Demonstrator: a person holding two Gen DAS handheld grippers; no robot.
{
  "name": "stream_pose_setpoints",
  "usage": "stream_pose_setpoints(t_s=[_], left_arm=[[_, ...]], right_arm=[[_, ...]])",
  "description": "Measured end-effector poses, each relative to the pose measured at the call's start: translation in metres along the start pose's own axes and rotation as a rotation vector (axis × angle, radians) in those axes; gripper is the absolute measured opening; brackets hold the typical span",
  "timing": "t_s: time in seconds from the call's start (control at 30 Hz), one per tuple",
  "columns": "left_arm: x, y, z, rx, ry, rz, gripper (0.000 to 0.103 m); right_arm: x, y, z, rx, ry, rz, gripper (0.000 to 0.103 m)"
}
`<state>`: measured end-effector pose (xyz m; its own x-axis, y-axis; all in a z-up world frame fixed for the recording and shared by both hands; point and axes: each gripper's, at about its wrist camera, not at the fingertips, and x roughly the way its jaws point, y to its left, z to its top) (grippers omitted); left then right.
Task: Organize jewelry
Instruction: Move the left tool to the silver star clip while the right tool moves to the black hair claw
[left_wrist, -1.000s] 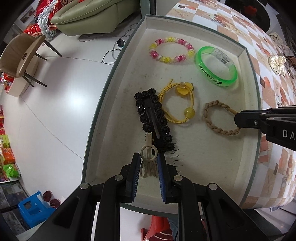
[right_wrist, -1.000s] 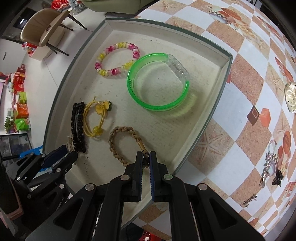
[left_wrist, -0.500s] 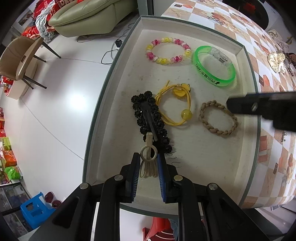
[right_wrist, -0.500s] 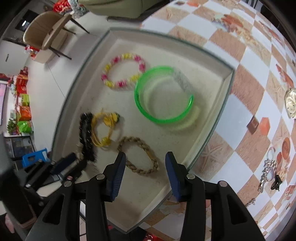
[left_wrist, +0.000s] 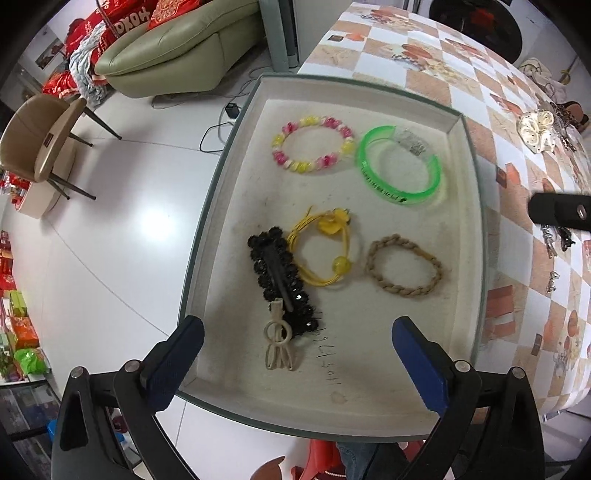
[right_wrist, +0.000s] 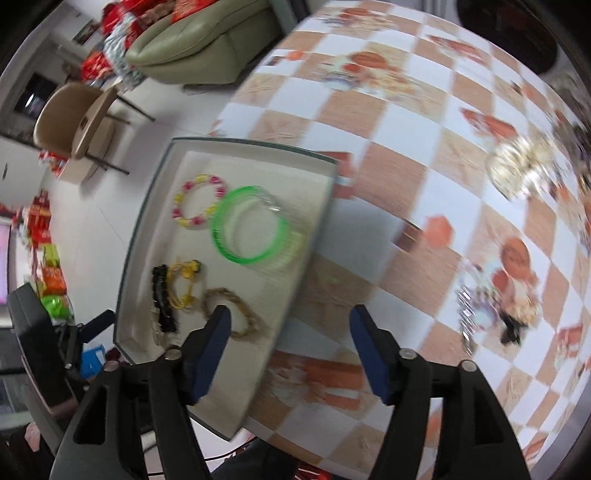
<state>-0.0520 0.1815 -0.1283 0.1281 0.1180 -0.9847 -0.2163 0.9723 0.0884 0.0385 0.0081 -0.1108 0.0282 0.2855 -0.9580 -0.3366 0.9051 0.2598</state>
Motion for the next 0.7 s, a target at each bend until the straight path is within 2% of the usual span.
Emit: stream_pose_setpoints(t_s=[0.03, 0.47, 0.7], left_arm=[[-0.003, -0.002, 0.002, 0.005, -0.003, -0.003, 0.103], [-0.029, -0.060, 0.028, 0.088, -0.032, -0.070, 0.103], [-0.036, -0.091, 0.042, 0.144, -0.037, -0.093, 0.103]], right_arm=[[-0.003, -0.010, -0.005, 0.022, -0.002, -0.005, 0.082], [-0.012, -0.125, -0.079, 0.342, 0.018, -0.102, 0.082], [-0.003, -0.154, -0.107, 0.455, 0.028, -0.133, 0.082]])
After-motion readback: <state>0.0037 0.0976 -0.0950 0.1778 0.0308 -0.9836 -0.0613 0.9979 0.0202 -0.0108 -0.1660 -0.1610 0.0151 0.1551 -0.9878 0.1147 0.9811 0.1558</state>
